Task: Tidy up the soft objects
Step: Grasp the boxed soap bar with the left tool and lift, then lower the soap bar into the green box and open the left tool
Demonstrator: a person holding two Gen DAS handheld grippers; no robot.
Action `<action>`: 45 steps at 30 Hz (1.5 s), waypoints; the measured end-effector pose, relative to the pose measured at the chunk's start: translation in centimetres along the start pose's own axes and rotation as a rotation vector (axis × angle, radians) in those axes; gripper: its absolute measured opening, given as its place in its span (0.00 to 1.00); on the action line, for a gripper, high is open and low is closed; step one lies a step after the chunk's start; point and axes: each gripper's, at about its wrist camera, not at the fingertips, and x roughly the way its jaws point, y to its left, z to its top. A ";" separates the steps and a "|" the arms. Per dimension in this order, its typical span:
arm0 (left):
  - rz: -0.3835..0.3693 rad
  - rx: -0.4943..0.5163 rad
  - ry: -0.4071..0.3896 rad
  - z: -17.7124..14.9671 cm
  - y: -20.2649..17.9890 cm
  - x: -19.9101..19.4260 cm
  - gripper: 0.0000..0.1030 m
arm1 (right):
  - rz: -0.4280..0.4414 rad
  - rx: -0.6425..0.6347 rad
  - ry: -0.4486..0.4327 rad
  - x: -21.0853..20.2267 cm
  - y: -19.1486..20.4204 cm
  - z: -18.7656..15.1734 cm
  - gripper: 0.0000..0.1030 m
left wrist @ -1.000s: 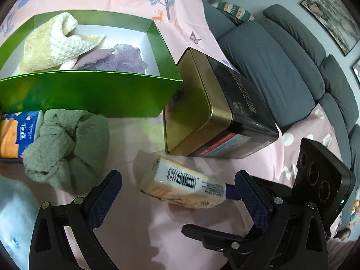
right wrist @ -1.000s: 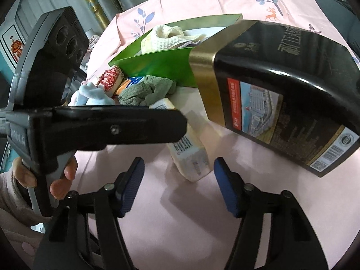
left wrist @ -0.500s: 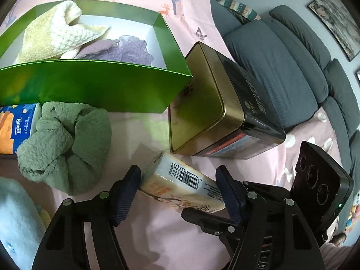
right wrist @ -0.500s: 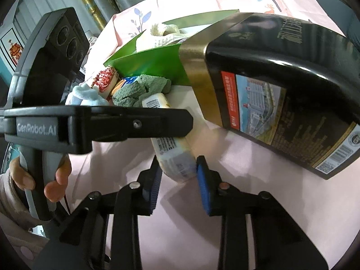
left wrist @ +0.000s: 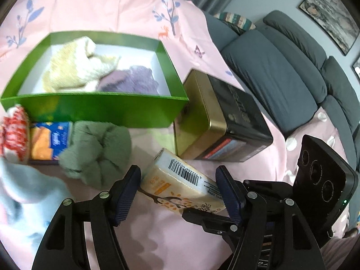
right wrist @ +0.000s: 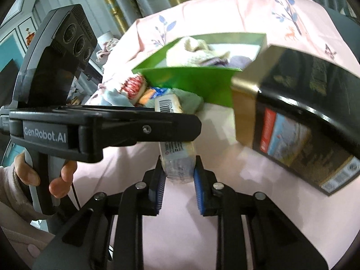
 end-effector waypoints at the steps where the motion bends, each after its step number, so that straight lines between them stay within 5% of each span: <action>1: 0.004 -0.005 -0.012 0.2 0.2 -0.4 0.68 | 0.002 -0.009 -0.006 0.1 0.3 0.4 0.22; 13: 0.051 -0.005 -0.135 5.5 2.0 -4.2 0.68 | -0.001 -0.118 -0.119 0.1 2.6 6.9 0.22; 23: 0.067 -0.024 -0.119 11.8 4.2 -3.3 0.68 | -0.055 -0.092 -0.165 2.4 1.9 12.3 0.22; 37: 0.126 -0.152 -0.028 14.4 9.6 2.2 0.68 | -0.137 0.002 -0.055 9.0 0.0 14.6 0.22; 45: 0.187 -0.147 -0.004 13.7 9.8 3.3 0.68 | -0.183 0.047 0.002 10.6 -1.0 14.0 0.31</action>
